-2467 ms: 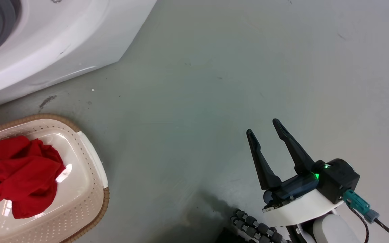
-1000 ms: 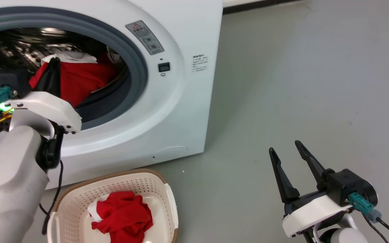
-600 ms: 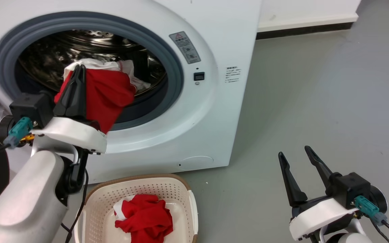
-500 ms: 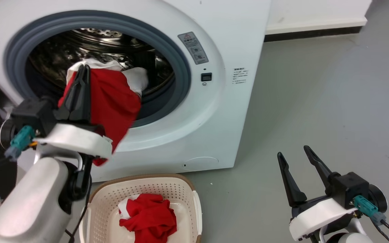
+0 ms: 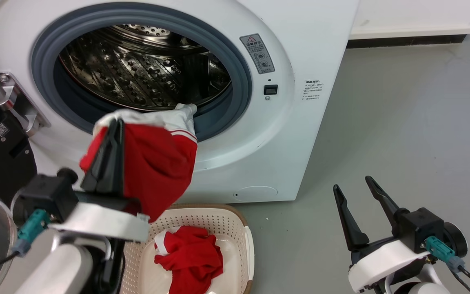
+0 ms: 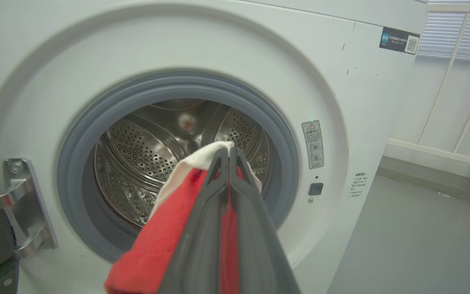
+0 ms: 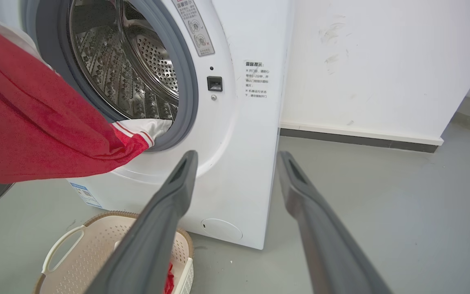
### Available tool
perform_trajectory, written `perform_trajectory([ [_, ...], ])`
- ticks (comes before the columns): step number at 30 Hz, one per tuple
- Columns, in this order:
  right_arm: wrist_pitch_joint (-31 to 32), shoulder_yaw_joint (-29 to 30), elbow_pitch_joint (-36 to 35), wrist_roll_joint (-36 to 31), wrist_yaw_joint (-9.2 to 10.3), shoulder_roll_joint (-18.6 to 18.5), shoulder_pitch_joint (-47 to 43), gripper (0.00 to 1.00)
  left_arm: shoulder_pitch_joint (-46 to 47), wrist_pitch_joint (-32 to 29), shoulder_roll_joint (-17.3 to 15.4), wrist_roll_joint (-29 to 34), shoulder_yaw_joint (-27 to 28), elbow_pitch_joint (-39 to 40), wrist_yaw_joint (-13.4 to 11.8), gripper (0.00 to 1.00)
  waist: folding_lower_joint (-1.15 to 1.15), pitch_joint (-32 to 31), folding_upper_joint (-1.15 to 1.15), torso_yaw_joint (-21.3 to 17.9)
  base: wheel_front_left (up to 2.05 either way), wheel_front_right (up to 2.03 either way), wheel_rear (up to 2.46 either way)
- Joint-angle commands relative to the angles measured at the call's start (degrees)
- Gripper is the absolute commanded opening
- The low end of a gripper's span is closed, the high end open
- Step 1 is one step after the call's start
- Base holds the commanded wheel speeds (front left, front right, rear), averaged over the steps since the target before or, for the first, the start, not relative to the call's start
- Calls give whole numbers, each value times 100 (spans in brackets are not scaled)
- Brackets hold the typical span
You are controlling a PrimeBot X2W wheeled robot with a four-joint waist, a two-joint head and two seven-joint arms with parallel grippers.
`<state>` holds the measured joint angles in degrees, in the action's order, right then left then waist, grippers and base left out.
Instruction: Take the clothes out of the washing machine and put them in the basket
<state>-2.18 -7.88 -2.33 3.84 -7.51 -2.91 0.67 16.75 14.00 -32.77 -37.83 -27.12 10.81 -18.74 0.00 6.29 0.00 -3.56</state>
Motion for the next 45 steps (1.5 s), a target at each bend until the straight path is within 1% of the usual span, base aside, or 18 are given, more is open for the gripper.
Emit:
perform_trajectory([
  [1, 14, -32, -41, -57, 4, 5, -23, 100, -249, -24, 46, -105, -36, -67, -38, 0, 0, 52, 0, -29, 0, 0, 0],
  [7, 17, -77, -80, -50, 4, 5, 60, 100, -679, -26, 284, -418, -235, -485, 136, 0, 0, 268, 0, -113, 0, 0, 0],
  [10, 11, -116, -108, -64, 4, 5, 158, 100, -820, 6, 479, -580, -315, -921, 286, 0, 0, 469, 0, -197, 0, 0, 0],
  [14, -30, -144, -156, -24, 4, 5, 293, 100, -711, 50, 673, -682, -319, -1649, 540, 0, 0, 792, 0, -317, 0, 0, 0],
  [19, -82, -181, -207, -11, 5, 6, 481, 100, -324, 97, 874, -673, -299, -2653, 993, 0, 0, 1246, 0, -504, 0, 0, 0],
  [24, -140, -211, -338, -5, 5, 6, 685, 100, 326, 121, 1026, -547, -157, -3623, 1405, 0, 0, 1845, 0, -733, 0, 0, 0],
  [29, -232, -293, -395, 48, 5, 6, 831, 100, 1062, 130, 1140, -343, 64, -4599, 1803, 0, 0, 2399, 0, -977, 0, 0, 0],
  [32, -301, -352, -372, 96, 4, 7, 940, 100, 1396, 124, 1259, -176, 44, -5172, 2038, 0, 0, 2649, 0, -1115, 0, 0, 0],
  [37, -407, -417, -328, 166, 4, 7, 983, 100, 1809, 125, 1497, 61, -56, -5968, 2322, 0, 0, 2950, 0, -1277, 0, 0, 0],
  [42, -499, -464, -325, 201, 5, 7, 1051, 100, 2010, 120, 1677, 198, -144, -6706, 2456, 0, 0, 3199, 0, -1350, 0, 0, 0],
  [45, -531, -510, -312, 208, 5, 6, 1082, 100, 2065, 120, 1776, 157, -152, -7165, 2501, 0, 0, 3294, 0, -1368, 0, 0, 0],
])
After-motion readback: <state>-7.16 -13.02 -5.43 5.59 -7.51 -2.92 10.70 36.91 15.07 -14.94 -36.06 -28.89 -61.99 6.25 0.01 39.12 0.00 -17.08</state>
